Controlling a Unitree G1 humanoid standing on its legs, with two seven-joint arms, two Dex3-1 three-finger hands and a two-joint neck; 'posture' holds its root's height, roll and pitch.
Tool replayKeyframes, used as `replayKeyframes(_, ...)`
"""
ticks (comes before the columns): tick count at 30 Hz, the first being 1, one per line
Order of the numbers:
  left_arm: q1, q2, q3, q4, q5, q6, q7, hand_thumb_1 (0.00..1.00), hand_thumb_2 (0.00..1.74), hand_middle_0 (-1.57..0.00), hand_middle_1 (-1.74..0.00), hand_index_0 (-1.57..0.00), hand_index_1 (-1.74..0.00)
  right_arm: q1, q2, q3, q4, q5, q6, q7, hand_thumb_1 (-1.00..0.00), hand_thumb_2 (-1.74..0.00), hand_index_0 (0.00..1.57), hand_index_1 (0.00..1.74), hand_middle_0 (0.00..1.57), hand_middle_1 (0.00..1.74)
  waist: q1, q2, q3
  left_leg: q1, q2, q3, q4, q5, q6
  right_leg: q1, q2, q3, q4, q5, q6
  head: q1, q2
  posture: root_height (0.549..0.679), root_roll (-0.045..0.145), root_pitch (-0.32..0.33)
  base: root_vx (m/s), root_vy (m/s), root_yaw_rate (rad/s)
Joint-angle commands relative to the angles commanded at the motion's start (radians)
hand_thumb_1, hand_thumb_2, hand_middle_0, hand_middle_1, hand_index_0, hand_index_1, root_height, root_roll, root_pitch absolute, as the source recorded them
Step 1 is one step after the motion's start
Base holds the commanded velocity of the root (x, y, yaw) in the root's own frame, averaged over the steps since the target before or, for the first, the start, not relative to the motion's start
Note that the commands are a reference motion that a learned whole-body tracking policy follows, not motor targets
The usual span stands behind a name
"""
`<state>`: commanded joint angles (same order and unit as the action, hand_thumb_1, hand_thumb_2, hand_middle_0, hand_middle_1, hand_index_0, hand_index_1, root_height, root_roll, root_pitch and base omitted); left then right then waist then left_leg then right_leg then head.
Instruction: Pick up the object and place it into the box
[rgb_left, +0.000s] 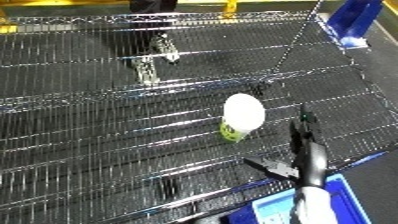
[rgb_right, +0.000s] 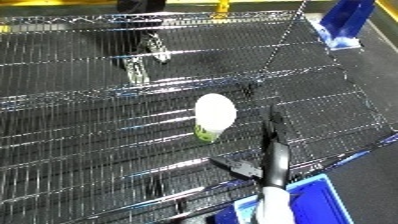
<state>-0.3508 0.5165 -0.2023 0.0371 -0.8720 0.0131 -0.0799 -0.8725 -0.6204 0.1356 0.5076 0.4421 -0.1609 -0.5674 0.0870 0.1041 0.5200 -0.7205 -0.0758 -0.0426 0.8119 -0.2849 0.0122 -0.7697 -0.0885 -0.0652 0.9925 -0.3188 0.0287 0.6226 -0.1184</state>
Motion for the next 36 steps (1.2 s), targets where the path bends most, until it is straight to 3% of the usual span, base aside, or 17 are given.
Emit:
replayKeyframes(12, -0.018, 0.017, 0.005, -0.011, -0.022, 0.001, 0.009, 1.0, 1.74, -1.57, -1.74, -1.57, -1.74, -0.084, -0.012, 0.048, 0.08, -0.006, 0.017, -0.022, 0.0, 0.0, 0.0, 0.0, 0.0, 0.0, 0.023, 0.019, 0.0, -0.066, -0.009, -0.005, 0.028, -0.005, 0.0091, -0.065, -0.0022, -0.005, 0.033, -0.012, -0.003, 0.033, 0.049, 0.601, 0.037, 0.2, 0.008, -0.006, 0.027)
replayKeyframes(25, -0.04, 0.036, 0.006, -0.022, -0.042, -0.001, 0.02, 1.0, 1.74, -1.57, -1.74, -1.57, -1.74, -0.175, -0.028, 0.081, 0.151, 0.02, 0.003, -0.045, 0.0, 0.0, 0.0, 0.0, 0.0, 0.0, 0.042, 0.036, 0.0, -0.14, -0.019, -0.011, 0.07, -0.01, 0.0154, -0.133, -0.0036, -0.007, 0.071, -0.016, -0.0026, 0.05, 0.09, 0.592, 0.033, 0.233, 0.001, -0.01, 0.016)
replayKeyframes(36, -0.031, 0.05, 0.011, -0.031, -0.06, 0.005, 0.03, 1.0, 1.74, -1.57, -1.74, -1.57, -1.74, -0.233, -0.046, 0.09, 0.174, 0.021, -0.009, -0.068, -0.55, -0.96, 0.86, 0.96, 0.86, 0.96, 0.053, 0.045, 0.0, -0.179, -0.024, -0.016, 0.097, -0.012, 0.018, -0.166, -0.004, -0.01, 0.092, -0.019, -0.0034, 0.047, 0.126, 0.586, 0.032, 0.247, -0.007, -0.016, 0.008)
